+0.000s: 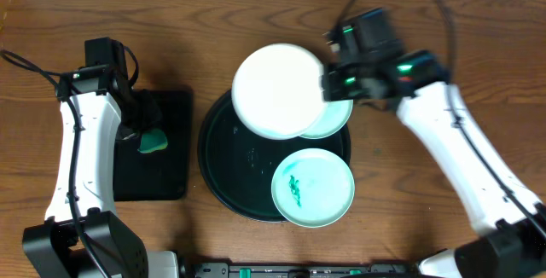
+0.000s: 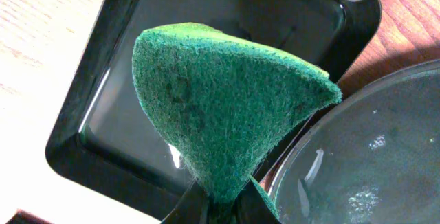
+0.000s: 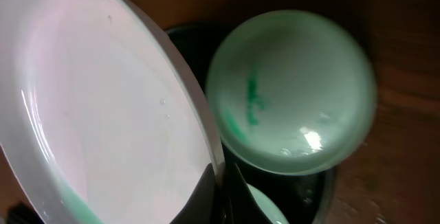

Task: Clean dirty plates on tray and stack at the side
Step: 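Lift the white plate off the round tray with the right gripper, then place the white plate on the table right of the tray, release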

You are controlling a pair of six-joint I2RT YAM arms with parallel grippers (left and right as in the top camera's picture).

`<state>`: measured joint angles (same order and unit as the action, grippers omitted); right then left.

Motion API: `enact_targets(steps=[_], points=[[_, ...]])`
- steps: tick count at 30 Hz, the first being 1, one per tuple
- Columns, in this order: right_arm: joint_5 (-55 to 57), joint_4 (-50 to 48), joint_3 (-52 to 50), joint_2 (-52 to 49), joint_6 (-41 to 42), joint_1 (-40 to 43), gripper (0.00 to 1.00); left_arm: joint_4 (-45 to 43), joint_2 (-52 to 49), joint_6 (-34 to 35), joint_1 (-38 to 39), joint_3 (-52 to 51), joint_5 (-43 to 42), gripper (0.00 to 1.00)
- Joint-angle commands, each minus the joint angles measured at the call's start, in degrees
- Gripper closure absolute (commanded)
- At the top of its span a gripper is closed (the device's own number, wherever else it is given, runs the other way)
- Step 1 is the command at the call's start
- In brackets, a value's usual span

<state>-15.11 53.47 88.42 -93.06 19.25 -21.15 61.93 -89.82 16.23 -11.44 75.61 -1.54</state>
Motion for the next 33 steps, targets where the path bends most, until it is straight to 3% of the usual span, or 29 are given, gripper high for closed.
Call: enact_targets(steps=[1,5,12,19,24,29,33], points=[[-2.36,2.05,-0.02,4.44,1.75,6.05,0.99,0.15,-0.42,-1.16,-0.15,0.57,0.07,0.93],[-1.18,8.28,-0.02,6.49,1.66,13.97,0.99,0.13,-0.42,-1.16,-0.15,0.57,0.07,0.93],[13.31,17.2,-3.91,5.73,1.29,22.45,0.99,0.13,-0.42,-1.14,-0.15,0.57,0.07,0.93],[15.08,10.82,-16.06,5.73,0.74,27.65,0.99,0.15,-0.42,-1.14,0.0,0.57,0.07,0.93],[14.53,4.28,-21.97,5.73,-4.42,32.76,0.99,0.13,-0.42,-1.14,0.0,0.57,0.07,0.93],[9.33,-3.54,-27.15,5.66,-10.4,33.79,0.99,-0.04,-0.42,-1.14,0.0,0.57,0.07,0.93],[9.31,-7.74,-31.56,5.51,-10.4,33.81,0.98,-0.31,-0.42,-1.14,0.0,0.57,0.07,0.93]])
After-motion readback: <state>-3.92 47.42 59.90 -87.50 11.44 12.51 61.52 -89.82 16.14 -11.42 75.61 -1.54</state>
